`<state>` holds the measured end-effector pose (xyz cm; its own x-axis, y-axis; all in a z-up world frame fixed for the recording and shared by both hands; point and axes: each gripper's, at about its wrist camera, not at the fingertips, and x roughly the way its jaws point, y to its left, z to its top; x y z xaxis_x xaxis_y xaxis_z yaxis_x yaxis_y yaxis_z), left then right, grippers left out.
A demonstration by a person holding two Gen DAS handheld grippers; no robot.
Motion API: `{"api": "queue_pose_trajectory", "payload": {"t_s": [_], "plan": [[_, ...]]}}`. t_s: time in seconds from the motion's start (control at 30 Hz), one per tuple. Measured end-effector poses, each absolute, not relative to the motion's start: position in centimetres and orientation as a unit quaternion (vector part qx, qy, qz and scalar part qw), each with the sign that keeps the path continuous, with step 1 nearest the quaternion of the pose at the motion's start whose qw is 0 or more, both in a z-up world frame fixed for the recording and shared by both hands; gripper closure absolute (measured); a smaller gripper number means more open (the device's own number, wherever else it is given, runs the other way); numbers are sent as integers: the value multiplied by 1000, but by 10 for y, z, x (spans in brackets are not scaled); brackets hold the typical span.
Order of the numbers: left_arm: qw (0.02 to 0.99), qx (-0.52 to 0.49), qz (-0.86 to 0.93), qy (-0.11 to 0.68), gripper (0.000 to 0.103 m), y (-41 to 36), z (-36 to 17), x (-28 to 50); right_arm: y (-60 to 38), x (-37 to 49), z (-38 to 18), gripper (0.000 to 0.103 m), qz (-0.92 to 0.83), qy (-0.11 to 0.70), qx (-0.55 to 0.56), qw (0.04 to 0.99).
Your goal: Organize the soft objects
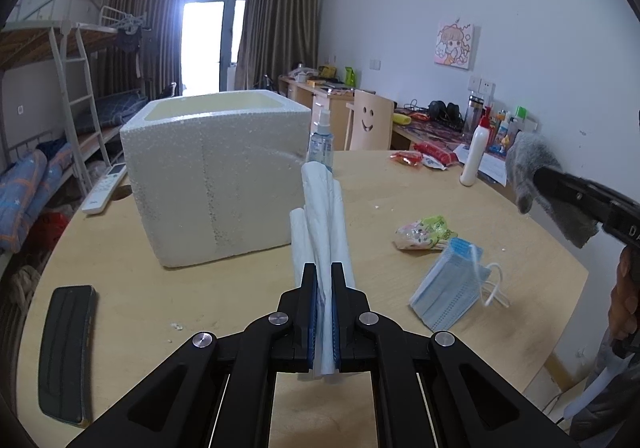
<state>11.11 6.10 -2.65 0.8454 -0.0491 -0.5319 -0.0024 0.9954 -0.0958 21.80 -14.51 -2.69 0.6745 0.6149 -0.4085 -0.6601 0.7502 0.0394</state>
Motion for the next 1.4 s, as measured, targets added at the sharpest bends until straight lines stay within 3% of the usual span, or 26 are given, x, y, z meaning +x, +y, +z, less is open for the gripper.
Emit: {"api": "queue_pose_trajectory", "payload": {"t_s": [1.4], "plan": [[976,-37,83,200,97,102,17,39,-74,188,-23,85,473,168,-44,864]]}}
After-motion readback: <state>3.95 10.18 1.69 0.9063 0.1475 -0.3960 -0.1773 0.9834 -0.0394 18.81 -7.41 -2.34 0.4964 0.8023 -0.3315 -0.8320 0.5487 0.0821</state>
